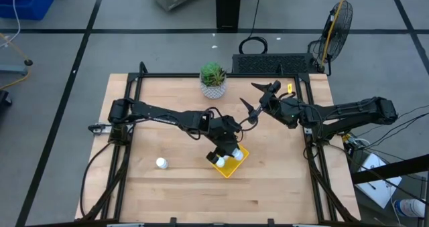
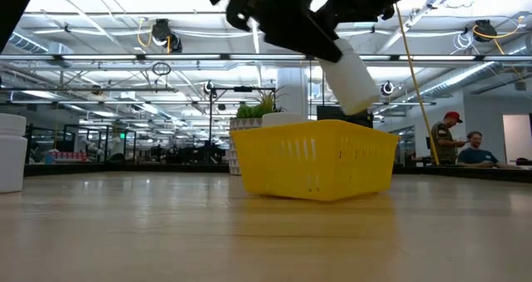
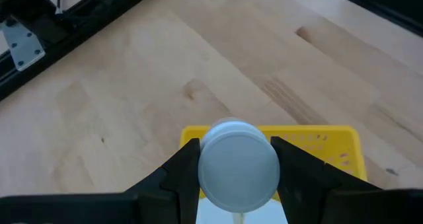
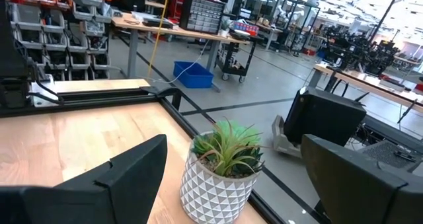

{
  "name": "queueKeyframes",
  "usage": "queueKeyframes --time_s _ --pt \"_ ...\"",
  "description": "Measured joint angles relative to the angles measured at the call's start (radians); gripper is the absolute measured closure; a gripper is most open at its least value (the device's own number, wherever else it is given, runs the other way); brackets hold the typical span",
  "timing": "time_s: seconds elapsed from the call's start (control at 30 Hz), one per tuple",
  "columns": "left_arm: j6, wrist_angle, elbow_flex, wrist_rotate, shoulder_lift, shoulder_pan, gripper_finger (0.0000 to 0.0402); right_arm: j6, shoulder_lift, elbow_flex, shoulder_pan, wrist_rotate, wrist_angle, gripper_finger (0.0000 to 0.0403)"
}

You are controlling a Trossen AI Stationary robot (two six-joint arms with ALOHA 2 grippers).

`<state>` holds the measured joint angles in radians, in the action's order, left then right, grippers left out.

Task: Pick and place pill bottles into a basket
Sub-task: Put the white pill bottle into the yellow basket

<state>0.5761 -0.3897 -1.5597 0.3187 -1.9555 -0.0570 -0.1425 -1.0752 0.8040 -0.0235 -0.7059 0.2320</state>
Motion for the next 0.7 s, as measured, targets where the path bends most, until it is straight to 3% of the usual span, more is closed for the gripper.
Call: queueKeyframes --time_s 0.7 --pt "-0.013 0.037 0.000 -0.014 -0.086 0.025 0.0242 0.014 0.000 0.000 0.000 -0.001 -0.006 0.0064"
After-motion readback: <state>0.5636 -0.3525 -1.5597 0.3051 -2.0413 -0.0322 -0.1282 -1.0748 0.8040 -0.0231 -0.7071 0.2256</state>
